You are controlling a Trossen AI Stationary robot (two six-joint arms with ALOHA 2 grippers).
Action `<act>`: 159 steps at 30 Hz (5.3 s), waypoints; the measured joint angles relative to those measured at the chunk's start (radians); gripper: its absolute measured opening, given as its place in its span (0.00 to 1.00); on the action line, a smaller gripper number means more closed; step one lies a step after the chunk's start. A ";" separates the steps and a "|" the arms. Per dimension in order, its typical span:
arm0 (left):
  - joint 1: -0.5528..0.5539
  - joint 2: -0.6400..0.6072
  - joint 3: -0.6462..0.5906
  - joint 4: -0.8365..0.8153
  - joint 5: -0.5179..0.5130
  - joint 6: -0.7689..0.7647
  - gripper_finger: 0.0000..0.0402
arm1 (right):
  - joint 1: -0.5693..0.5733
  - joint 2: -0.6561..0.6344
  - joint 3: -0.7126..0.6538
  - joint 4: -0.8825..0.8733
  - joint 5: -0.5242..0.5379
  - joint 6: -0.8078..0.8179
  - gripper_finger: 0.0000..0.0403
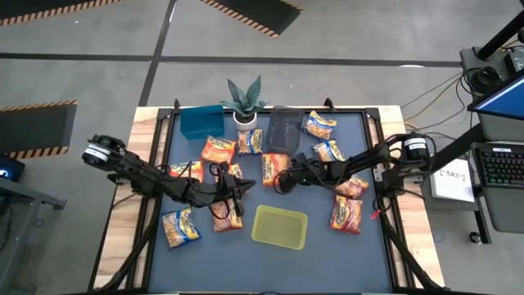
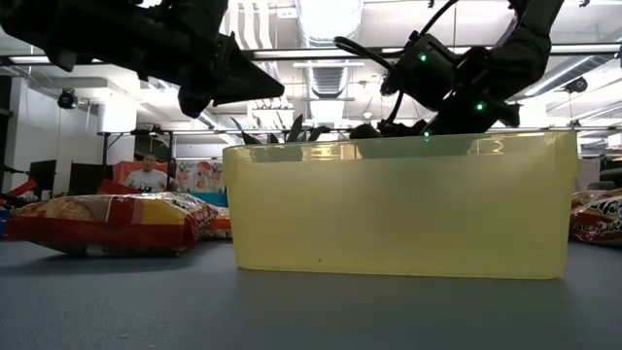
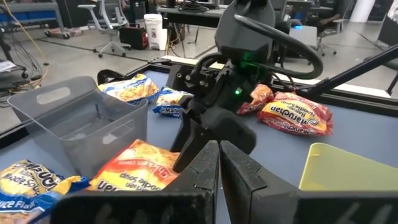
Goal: Sort Maruchan noodles
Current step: Put the orange bag into the black bin
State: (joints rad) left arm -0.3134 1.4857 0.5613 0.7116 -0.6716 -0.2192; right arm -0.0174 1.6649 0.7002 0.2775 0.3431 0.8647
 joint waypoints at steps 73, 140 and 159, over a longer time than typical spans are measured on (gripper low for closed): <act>0.191 0.366 0.126 -0.172 0.155 0.020 0.00 | -0.001 -0.152 -0.003 -0.110 -0.150 0.035 0.49; 0.094 -0.329 -0.141 -0.124 0.246 0.456 0.00 | -0.052 -0.106 -0.003 0.366 -0.395 -0.107 0.27; 0.096 -0.560 -0.260 0.197 0.158 0.532 0.00 | -0.125 -0.518 0.157 -0.384 -0.223 -0.291 0.27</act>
State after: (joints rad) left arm -0.2176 0.9260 0.3012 0.9086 -0.5133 0.3126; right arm -0.1421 1.1470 0.8571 -0.1060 0.1204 0.5739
